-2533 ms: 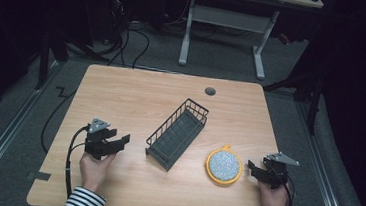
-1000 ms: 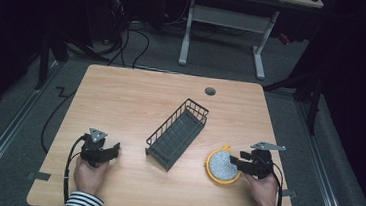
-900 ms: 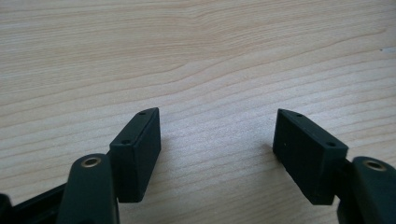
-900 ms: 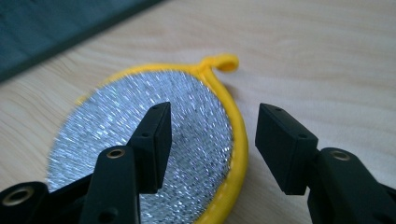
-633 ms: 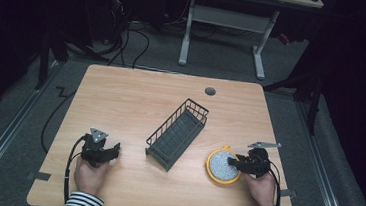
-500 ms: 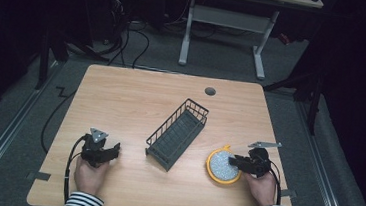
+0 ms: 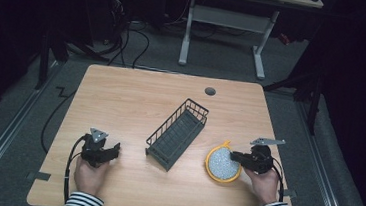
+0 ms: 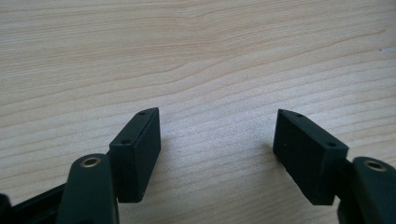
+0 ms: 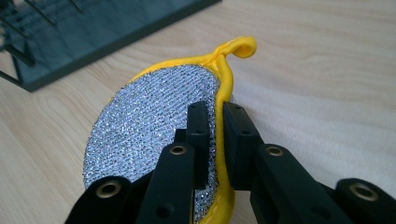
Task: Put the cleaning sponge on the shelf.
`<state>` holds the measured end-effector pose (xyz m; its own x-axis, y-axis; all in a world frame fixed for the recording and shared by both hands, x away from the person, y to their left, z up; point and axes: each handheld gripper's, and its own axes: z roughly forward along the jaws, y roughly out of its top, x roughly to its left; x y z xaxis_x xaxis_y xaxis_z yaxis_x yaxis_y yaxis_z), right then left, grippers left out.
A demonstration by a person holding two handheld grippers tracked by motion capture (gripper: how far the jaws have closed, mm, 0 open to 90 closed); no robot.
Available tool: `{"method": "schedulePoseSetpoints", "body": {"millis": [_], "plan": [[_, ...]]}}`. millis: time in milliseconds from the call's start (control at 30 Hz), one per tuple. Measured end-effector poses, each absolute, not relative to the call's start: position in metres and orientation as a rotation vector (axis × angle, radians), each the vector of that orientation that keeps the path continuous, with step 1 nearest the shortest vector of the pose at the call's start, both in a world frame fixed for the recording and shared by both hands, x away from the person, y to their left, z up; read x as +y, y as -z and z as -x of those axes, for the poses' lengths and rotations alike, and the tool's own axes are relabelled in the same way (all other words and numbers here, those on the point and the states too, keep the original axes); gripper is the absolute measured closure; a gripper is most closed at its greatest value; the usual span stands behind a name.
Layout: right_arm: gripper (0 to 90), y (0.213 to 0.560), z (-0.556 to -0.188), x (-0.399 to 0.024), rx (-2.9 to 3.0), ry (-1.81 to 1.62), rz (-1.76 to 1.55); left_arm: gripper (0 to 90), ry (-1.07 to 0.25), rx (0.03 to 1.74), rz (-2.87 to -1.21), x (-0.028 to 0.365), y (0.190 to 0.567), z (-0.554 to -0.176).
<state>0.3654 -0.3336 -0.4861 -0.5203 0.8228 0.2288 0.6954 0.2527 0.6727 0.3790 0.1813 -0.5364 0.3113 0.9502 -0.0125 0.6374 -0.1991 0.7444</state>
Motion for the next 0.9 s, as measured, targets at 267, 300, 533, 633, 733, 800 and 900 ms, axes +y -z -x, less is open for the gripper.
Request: {"method": "schedulePoseSetpoints", "body": {"millis": [267, 300, 533, 633, 733, 800, 900], "plan": [[82.3, 0.450, -0.374, -0.328, 2.327, -1.195, -1.341, 32.7, -0.612, 1.404, -1.927, 0.181, 0.536, -0.379], [82.3, 0.446, -0.375, -0.328, 2.324, -1.203, -1.327, 32.7, -0.612, 1.405, -1.927, 0.181, 0.536, -0.379], [82.3, 0.415, -0.386, -0.318, 2.312, -1.252, -1.251, 32.6, -0.612, 1.404, -1.927, 0.181, 0.536, -0.379], [82.3, 0.405, -0.392, -0.311, 2.323, -1.249, -1.215, 32.6, -0.612, 1.405, -1.927, 0.181, 0.536, -0.379], [82.3, 0.397, -0.400, -0.303, 2.334, -1.251, -1.189, 32.5, -0.612, 1.405, -1.927, 0.181, 0.536, -0.379], [82.3, 0.390, -0.405, -0.296, 2.338, -1.254, -1.172, 32.5, -0.612, 1.405, -1.927, 0.181, 0.536, -0.379], [82.3, 0.383, -0.412, -0.287, 2.344, -1.270, -1.146, 32.4, -0.611, 1.404, -1.927, 0.181, 0.536, -0.379]]}}
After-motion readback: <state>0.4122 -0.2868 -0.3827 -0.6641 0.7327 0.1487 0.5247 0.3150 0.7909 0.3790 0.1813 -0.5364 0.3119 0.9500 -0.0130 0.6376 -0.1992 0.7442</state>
